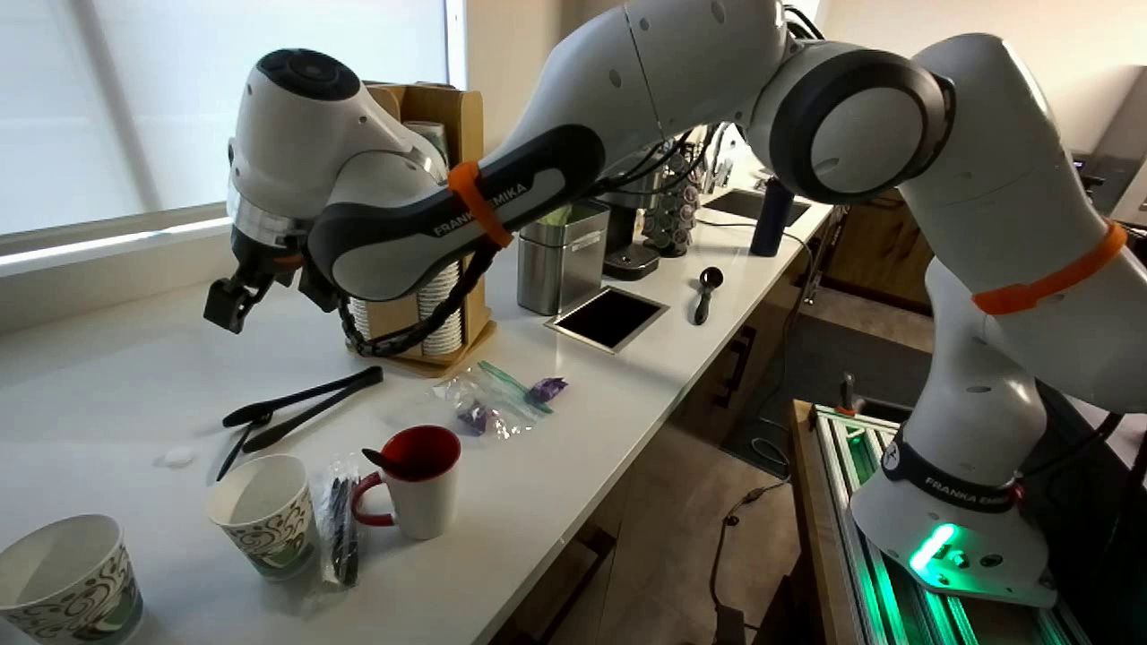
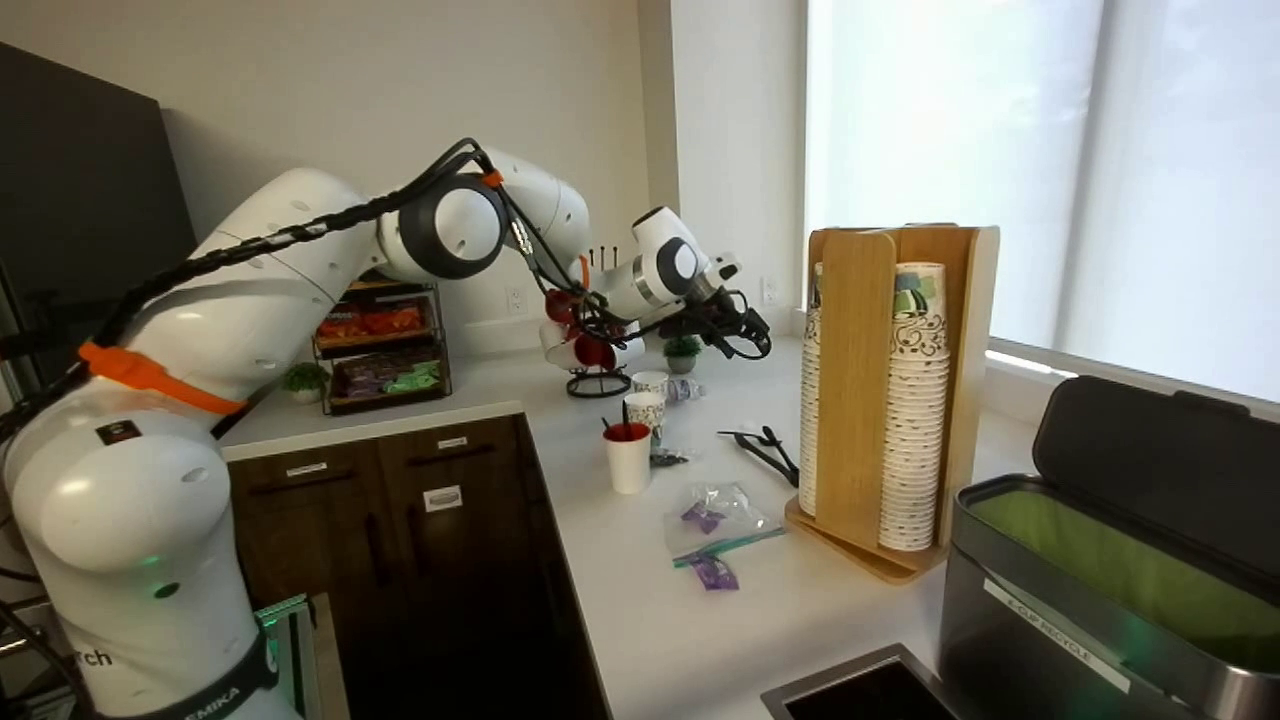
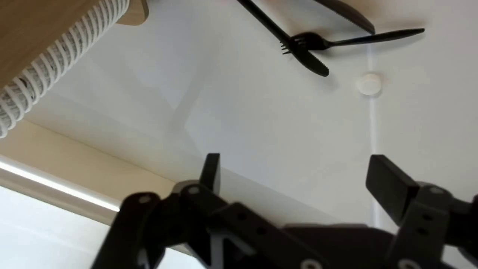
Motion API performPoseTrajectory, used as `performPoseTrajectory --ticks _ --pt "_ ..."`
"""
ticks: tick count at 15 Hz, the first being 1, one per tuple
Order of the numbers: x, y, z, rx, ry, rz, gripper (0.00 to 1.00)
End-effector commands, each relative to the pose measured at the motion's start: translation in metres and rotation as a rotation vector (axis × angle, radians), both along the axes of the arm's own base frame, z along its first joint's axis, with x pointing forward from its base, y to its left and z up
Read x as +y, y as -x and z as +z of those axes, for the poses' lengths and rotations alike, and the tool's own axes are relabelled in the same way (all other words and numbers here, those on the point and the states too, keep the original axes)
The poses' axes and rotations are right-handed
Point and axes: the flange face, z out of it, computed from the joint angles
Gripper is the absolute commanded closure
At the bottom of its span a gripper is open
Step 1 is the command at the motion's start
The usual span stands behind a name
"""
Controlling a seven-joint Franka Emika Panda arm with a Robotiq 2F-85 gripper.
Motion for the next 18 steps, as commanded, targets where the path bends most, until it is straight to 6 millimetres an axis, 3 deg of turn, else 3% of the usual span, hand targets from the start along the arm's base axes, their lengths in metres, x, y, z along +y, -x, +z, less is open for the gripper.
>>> performPoseTrajectory --ticks 1,6,12,13,15,17,18 --pt "0.001 -0.002 0.001 -0.008 -0.060 -0.106 0.00" --pt "-0.001 -0.003 -0.008 0.097 -0.249 -0.269 0.00" --pt "-0.061 -0.012 -0.010 0.142 -0.432 -0.494 0.00" --pt "-0.051 -0.009 -0.005 0.116 -0.371 -0.419 0.00" --pt "-0.062 -0.011 -0.004 0.114 -0.371 -0.430 0.00" --pt "-0.057 -0.010 -0.004 0.114 -0.371 -0.424 0.00" --pt "-0.052 -0.012 0.000 0.160 -0.476 -0.515 0.00"
